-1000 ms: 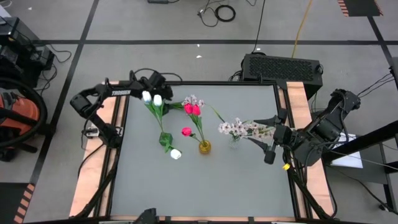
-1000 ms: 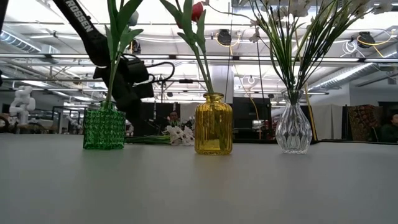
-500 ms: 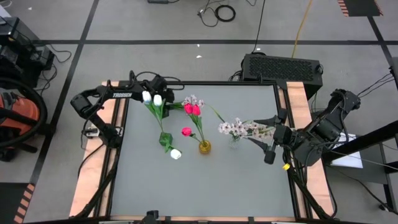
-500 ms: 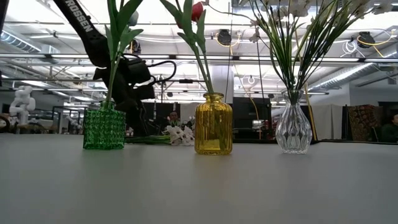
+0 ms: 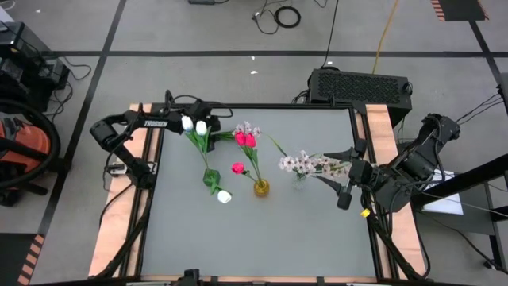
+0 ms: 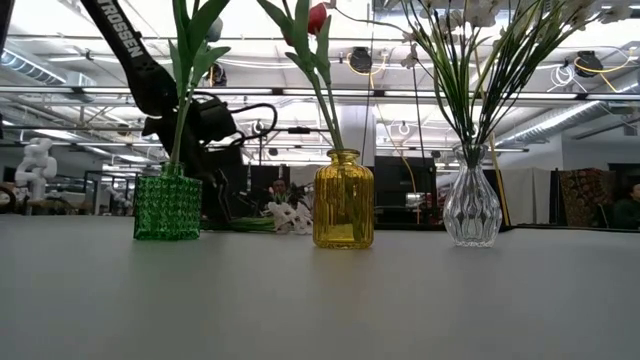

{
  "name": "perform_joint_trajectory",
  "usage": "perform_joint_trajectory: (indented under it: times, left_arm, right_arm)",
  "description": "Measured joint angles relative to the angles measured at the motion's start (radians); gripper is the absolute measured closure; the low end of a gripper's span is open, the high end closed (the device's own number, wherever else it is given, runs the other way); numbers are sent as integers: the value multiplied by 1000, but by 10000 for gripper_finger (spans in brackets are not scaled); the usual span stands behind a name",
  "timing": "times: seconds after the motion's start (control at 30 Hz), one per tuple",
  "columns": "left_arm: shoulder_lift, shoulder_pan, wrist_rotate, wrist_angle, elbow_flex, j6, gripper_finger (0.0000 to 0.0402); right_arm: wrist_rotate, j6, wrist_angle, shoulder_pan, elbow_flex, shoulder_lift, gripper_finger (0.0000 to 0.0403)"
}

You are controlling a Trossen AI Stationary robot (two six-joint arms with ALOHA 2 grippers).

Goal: Sort flowers into vase by color
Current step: Put the white flowers into the transparent flower vase

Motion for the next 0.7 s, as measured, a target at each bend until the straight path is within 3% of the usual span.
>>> perform_joint_trajectory:
  times: [0.1, 0.17, 0.47, 0.7]
  left_arm:
    - [0, -1, -9, -1, 0, 0, 170]
    - [0, 0, -10, -1, 0, 0, 191]
    - [0, 0, -9, -9, 0, -27, 380]
    - [-89, 1, -20, -40, 30, -83, 382]
  right_arm:
    - [0, 0, 0, 0, 0, 0, 106]
    - [0, 0, 0, 0, 0, 0, 106]
    - [0, 0, 10, 0, 0, 0, 106]
    - [0, 0, 14, 0, 0, 0, 106]
